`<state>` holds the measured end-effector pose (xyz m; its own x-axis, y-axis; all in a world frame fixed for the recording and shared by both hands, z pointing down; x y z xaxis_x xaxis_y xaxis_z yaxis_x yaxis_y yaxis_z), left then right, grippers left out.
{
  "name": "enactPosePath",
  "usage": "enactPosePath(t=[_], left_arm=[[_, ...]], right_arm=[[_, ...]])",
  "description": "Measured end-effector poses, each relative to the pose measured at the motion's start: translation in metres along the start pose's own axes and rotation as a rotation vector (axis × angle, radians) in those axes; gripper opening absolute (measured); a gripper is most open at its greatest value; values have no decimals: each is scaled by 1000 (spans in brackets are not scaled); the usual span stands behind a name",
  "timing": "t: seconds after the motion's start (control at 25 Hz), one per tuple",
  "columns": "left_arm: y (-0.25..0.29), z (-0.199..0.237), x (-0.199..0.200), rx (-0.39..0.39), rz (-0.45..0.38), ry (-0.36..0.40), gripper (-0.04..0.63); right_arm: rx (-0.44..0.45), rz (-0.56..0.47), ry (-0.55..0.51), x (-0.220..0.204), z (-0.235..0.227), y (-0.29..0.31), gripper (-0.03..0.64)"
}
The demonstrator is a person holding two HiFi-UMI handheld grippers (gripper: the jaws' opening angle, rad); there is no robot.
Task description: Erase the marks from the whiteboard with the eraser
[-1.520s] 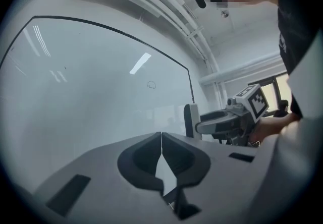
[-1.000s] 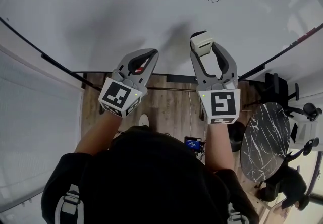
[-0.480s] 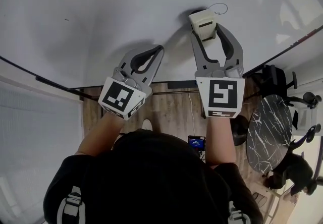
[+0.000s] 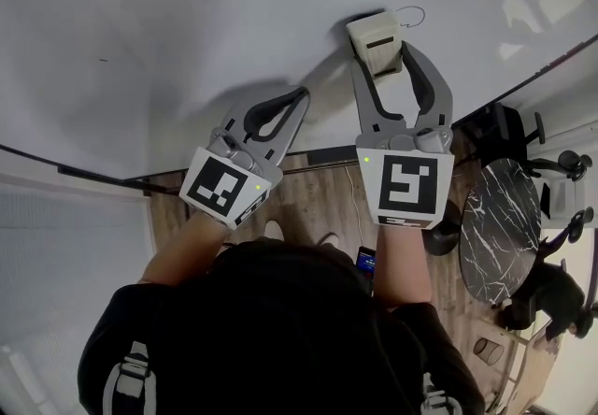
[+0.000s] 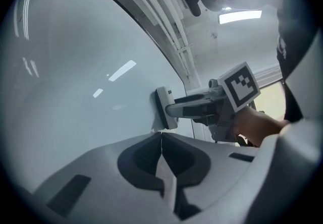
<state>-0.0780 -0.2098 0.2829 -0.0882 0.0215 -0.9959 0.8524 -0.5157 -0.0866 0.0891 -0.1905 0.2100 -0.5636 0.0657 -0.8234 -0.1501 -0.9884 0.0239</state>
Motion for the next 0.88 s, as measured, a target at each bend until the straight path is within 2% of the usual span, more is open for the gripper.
enactPosePath(t=[0.4,0.88], left_arm=[[14,-11,1,60,-10,6,6],[33,-36,-5,90,4,22,5]], right_arm=[[38,-32,34,-10,-22,-1,221],[-28,-34,83,-52,-83,-13,221]])
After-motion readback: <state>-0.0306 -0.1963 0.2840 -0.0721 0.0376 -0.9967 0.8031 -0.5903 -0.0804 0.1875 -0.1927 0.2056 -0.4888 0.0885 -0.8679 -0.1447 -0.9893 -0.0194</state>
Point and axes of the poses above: the fingertips, and each gripper's own axes: y forward along the fingers, z to its left, x out of its top, the point moved 9 cm from there along -y, backward along the fingers, and after that the axes turned 6 degrees about -y, right-handed, at the moved point
